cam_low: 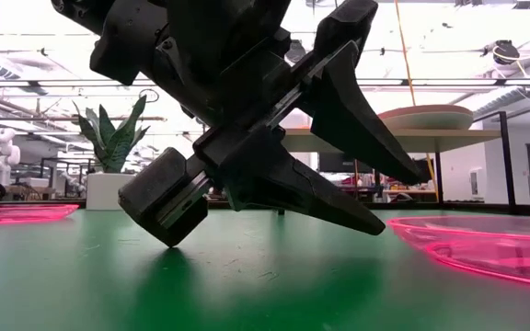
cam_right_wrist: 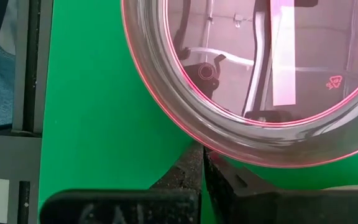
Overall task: Place and stack plates onto a shelf
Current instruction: Stack the right small pink plate on top of the small orange plate on the shelf
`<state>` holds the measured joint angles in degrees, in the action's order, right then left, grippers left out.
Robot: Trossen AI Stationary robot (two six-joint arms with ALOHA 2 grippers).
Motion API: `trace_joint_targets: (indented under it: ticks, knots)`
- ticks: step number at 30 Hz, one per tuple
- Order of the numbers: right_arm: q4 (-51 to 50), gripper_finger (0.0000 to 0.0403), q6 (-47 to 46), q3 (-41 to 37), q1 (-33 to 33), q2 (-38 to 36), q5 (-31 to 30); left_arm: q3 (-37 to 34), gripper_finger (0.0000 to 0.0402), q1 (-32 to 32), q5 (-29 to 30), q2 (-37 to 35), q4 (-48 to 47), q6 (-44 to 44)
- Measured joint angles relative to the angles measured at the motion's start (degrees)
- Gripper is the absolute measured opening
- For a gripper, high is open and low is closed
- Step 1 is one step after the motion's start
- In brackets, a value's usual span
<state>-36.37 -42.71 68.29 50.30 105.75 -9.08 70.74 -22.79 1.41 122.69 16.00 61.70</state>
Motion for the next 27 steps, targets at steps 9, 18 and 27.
trace_joint_targets:
  ticks: [9,18,27]
  knots:
    - [0.9,0.0,0.5,-0.1,-0.1,0.1,-1.8,0.0,0.0168,0.1,-0.2,0.0,-0.6,1.3]
    - [2.1,0.0,1.4,-0.1,-0.8,0.2,-4.6,0.0,0.0168,0.4,-3.1,-0.1,-0.6,1.4]
    - [2.0,0.0,1.4,-0.1,-0.8,0.2,-4.6,0.0,0.0168,1.0,-5.5,0.0,-0.2,3.0]
